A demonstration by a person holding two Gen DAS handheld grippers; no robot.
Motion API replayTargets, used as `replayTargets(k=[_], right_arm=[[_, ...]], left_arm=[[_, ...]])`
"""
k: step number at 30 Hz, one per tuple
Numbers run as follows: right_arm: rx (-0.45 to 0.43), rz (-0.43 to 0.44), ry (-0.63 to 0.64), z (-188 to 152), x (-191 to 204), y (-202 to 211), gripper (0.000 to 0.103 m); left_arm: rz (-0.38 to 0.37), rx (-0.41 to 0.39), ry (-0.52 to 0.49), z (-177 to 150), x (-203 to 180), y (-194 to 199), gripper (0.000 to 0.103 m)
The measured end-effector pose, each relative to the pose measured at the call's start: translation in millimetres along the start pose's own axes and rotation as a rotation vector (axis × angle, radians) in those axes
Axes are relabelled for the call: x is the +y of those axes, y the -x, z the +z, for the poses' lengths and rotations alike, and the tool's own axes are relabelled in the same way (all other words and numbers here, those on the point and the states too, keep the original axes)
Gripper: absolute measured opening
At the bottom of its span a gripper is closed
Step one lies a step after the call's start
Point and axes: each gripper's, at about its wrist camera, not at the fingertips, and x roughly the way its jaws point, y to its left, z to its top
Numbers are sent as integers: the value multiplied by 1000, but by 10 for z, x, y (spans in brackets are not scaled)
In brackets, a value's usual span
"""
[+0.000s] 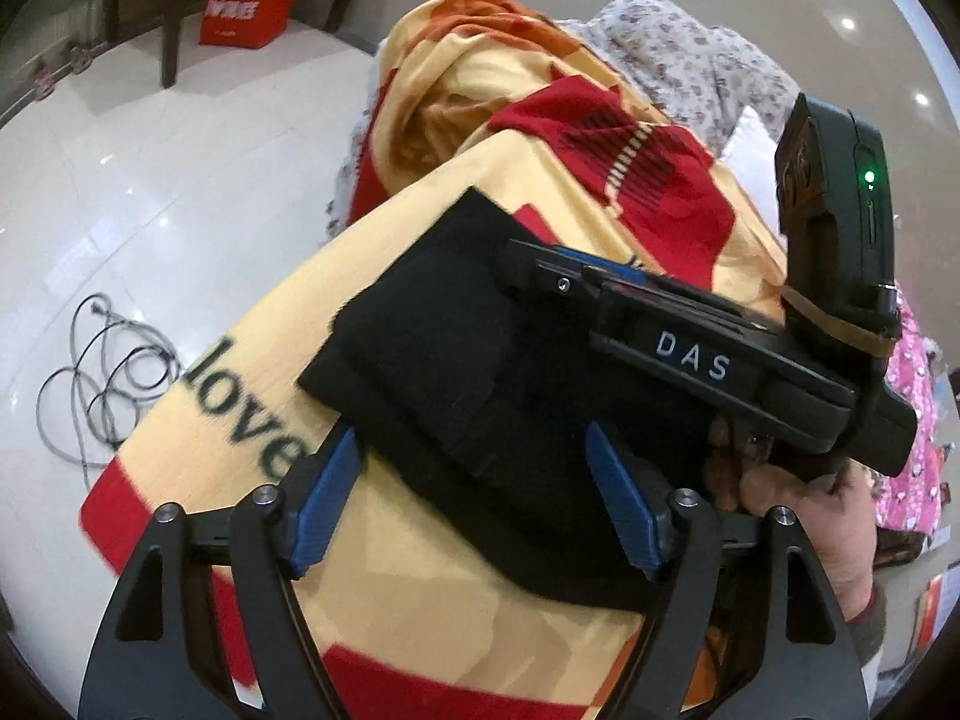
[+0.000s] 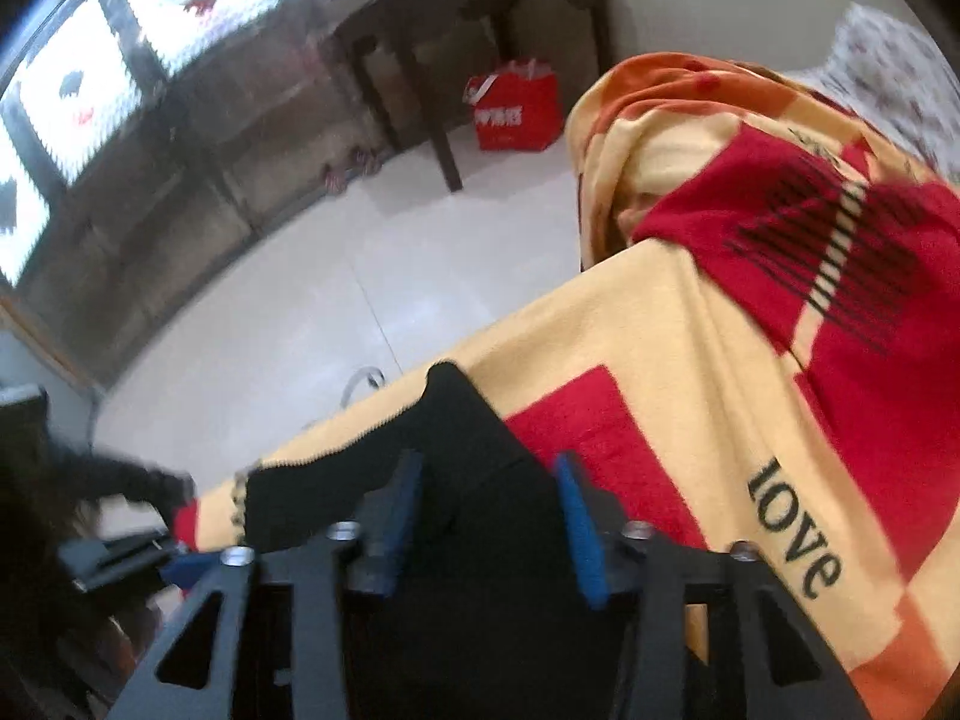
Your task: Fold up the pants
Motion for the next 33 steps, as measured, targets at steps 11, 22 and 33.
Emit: replayTargets(k=[11,22,33], right_arm=[[-294,62,-86,-249,-30,1308,15],[-458,-170,-349,-1544,-588,2750,11],[-558,-75,-697,-2502,-1002,2928,52]], left_arm=[[-99,-163,-242,-6,-796,622,19],[-203,-26,-591,-933,-1973,206,18],[-271,76,-756,-1157,-2104,273,35]])
